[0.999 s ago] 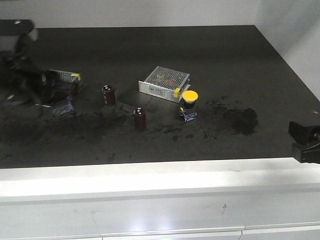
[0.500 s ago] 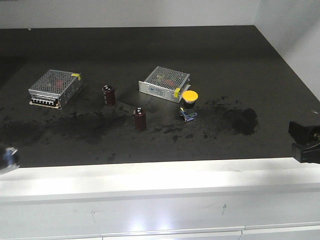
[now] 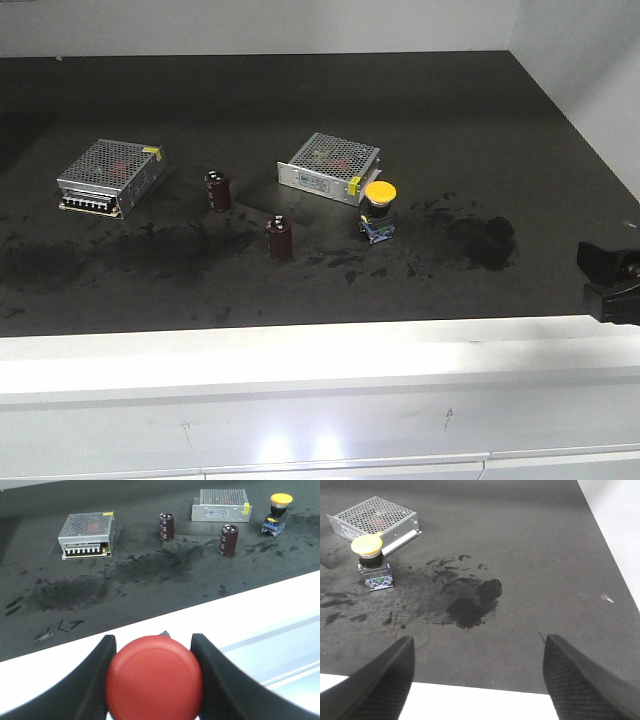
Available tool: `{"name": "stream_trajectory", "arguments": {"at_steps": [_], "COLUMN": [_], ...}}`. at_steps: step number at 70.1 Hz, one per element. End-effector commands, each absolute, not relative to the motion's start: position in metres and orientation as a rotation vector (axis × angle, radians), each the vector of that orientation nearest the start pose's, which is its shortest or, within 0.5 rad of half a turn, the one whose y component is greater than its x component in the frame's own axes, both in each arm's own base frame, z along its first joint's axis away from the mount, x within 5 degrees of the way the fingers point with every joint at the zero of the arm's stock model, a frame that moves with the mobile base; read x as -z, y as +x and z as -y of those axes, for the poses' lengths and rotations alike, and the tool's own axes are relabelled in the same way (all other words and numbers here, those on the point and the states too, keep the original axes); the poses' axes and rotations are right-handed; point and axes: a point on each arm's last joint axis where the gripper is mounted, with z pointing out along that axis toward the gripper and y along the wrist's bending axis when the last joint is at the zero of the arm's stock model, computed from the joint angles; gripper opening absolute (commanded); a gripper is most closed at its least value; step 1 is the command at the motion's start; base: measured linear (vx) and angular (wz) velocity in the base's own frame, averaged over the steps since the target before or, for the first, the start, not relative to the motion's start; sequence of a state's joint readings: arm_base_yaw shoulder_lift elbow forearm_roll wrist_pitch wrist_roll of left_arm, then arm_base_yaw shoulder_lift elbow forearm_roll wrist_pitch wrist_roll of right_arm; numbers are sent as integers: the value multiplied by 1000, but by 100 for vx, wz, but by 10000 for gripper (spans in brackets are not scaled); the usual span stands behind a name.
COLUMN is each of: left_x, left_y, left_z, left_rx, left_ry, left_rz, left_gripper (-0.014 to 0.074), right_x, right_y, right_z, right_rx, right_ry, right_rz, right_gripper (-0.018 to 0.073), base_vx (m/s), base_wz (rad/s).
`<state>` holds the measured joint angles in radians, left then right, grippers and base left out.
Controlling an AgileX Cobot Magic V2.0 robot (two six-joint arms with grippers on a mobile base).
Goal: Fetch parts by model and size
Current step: 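Reach the right gripper down and grasp the yellow-capped push-button switch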
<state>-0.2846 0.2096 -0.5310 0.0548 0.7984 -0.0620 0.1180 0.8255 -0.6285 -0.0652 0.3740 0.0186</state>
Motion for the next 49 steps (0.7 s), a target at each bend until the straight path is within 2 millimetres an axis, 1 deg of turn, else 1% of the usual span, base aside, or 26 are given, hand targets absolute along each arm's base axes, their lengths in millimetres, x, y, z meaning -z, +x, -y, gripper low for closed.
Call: {"name": "stream_trajectory", "arguments": {"at_steps": [1,7,12,18,23,27,28,34,35,39,41,42,43,46,47,49], "left_x": [-317,-317,-317,-317,-317,-317,-317,-317,-317,-317,-317,-317,-317,-317,-317,-317], "left_y": [39,39,39,39,39,39,39,39,39,39,39,39,39,39,39,39], "left_z": [9,9,9,9,9,9,9,9,9,9,9,9,9,9,9,9], "left_rx": [186,186,186,186,186,186,186,186,186,186,186,186,186,186,186,186], "left_ry": [227,227,227,227,227,227,227,227,227,227,227,227,227,227,227,227], "left_rz": [-1867,-1867,-1867,-1867,-1867,-1867,-1867,-1867,-1867,-1867,-1867,-1867,-1867,-1867,-1867,-1867], "left_gripper": [-6,-6,-6,-6,-6,-6,-6,-6,-6,-6,-6,-6,-6,-6,-6,-6], "right_x": [-327,-333,-339,-347,-356,-358,-361,-364,-368,-368,-368,-373,-370,-369,-373,-369], "right_y": [175,183,192,206,219,231,235,258,261,279,288,292,297,310,314,325], "right_z": [-19,-21,-27,-39,-53,-65,-68,-89,-92,-107,-113,-115,-118,-124,-126,-131], "right_rx": [-25,-12,-3,-25,-56,-75,-81,-109,-112,-129,-136,-141,-147,-155,-161,-161], "right_ry": [-147,-178,-243,-305,-353,-391,-397,-448,-455,-479,-477,-471,-464,-445,-432,-420], "right_rz": [-1963,-1998,-2013,-2022,-2011,-2023,-2019,-2055,-2057,-2098,-2123,-2123,-2140,-2182,-2184,-2218], "right_gripper": [517,522,536,557,572,578,578,579,579,579,579,579,579,579,579,579], "base_vx": [0,0,0,0,0,0,0,0,0,0,0,0,0,0,0,0], "base_wz": [0,0,0,0,0,0,0,0,0,0,0,0,0,0,0,0]}}
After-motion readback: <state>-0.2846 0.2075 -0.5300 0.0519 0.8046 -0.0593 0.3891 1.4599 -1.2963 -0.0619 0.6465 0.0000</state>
